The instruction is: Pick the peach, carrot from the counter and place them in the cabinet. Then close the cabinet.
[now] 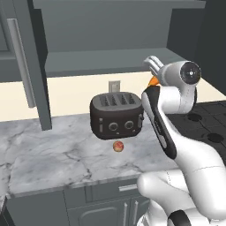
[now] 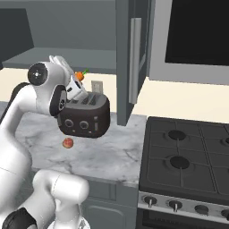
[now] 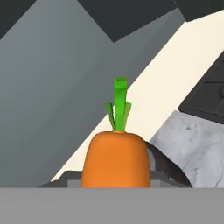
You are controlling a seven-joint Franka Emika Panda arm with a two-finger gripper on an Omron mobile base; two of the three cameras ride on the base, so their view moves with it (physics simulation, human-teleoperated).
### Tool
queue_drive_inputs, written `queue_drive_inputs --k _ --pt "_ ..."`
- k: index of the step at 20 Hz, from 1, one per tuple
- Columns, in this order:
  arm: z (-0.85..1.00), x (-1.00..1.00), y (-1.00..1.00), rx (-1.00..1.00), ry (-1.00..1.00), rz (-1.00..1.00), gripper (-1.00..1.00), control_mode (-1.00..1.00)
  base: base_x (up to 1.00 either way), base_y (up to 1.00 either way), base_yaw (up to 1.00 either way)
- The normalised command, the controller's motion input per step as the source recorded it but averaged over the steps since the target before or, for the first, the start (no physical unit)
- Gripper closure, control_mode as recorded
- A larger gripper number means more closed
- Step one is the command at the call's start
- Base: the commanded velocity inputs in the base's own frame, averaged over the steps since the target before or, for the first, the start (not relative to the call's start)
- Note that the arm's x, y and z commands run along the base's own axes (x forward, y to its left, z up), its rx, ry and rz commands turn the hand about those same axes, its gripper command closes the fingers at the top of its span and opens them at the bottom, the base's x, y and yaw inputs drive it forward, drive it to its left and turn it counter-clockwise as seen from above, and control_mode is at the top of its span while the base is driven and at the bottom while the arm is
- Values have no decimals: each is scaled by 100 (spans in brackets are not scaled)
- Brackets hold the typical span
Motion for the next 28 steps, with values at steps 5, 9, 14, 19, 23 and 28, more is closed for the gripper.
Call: queue_drive_inputs --k 5,9,14,19,23,28 --pt "75 20 0 3 -19 -3 100 -100 0 0 0" --pt "3 67 0 0 -15 -2 100 -100 0 0 0" --pt "8 91 0 0 0 0 100 -100 0 0 0" --pt "49 61 -3 3 5 0 100 -100 0 0 0" --pt "12 54 -3 3 7 0 100 -100 0 0 0" --pt "-38 64 0 0 5 0 100 -100 0 0 0"
